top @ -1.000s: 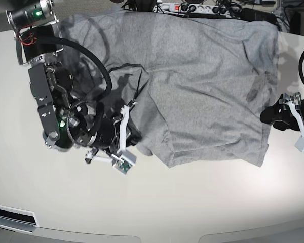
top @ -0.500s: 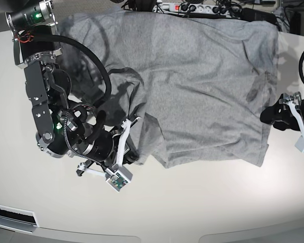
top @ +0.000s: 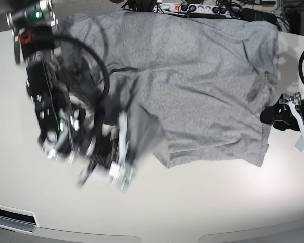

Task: Layout the t-shirt on the table in an organized manner, then fold the t-shirt properly
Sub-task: 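Release the hem and move the right gripper to the shirt's side edge, then grasp the side edge with the right gripper and pull it outward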

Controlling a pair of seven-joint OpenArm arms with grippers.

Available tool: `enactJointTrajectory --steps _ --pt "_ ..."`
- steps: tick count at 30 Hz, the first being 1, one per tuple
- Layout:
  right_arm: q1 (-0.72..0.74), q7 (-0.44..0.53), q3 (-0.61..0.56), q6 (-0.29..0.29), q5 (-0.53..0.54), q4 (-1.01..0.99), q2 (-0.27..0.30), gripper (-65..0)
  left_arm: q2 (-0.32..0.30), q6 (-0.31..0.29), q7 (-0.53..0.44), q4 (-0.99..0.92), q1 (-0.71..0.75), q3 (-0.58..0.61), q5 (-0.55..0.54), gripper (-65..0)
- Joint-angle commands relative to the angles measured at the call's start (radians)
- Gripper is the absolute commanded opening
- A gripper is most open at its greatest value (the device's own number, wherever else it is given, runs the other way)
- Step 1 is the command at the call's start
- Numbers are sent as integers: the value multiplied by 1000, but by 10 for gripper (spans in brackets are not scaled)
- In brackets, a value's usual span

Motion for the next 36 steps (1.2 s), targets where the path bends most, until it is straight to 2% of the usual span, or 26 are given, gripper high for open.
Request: enactJointTrajectory --steps 1,4,6,7,11,13,15,16,17,19,20,21,23,25,26,29,30,31,34,36 --pt "77 34 7 -64 -29 12 3 -570 -24 -3 -19 13 -17 -13 -29 -260" --pt "177 -4 7 -251 -97 -8 3 -293 -24 -3 -19 13 -17 -13 -32 -260" --pt "210 -32 7 -317 -113 -8 3 -181 -24 -3 -18 13 -16 -13 -32 -260" --pt "221 -52 7 -318 -112 -8 3 -159 -24 -3 -19 13 -17 -13 -32 -260" --pt "211 -118 7 -272 -108 -8 3 -157 -24 -3 -18 13 -17 -13 -32 -260" --pt "191 -172 7 -267 -77 -8 3 -158 -24 -3 -19 13 -17 -13 -31 -263" --pt "160 -217 7 -237 -37 -8 3 -188 -24 -3 -19 13 -17 -13 -32 -329" --pt "138 -230 7 -207 -15 -8 3 -241 -24 -3 -19 13 -17 -13 -31 -390" --pt "114 -237 7 -174 6 -8 4 -323 -24 -3 -19 13 -17 -13 -31 -461" --pt "55 -238 7 -106 29 -9 3 -534 -24 -3 -19 13 -17 -13 -29 -613" --pt "26 -239 7 -76 29 -9 3 -626 -24 -3 -19 13 -17 -13 -27 -650" --pt "-3 -246 7 -59 28 -10 7 -650 -24 -3 -19 13 -17 -13 -25 -650" --pt "-51 -257 7 -54 16 -10 21 -650 -24 -3 -19 13 -17 -13 -23 -650" --pt "-86 -264 7 -86 -42 -10 45 -650 -25 -3 -19 13 -17 -13 -15 -650" --pt "-102 -268 7 -129 -75 -10 61 -592 -24 -4 -18 13 -16 -13 -7 -650" --pt "-160 -283 7 -254 -92 -10 126 -305 -25 -3 -11 13 -16 -13 -2 -650" --pt "-183 -281 7 -288 -80 -10 149 -240 -25 -3 -11 13 -17 -13 -2 -650" --pt "-207 -281 7 -316 -68 -10 169 -212 -25 -3 -12 13 -17 -13 -2 -650" --pt "-273 -273 7 -380 -11 -10 225 -213 -25 -3 -15 13 -17 -13 -6 -650" --pt "-315 -245 7 -395 6 -10 250 -213 -25 -3 -15 13 -17 -13 -5 -650"
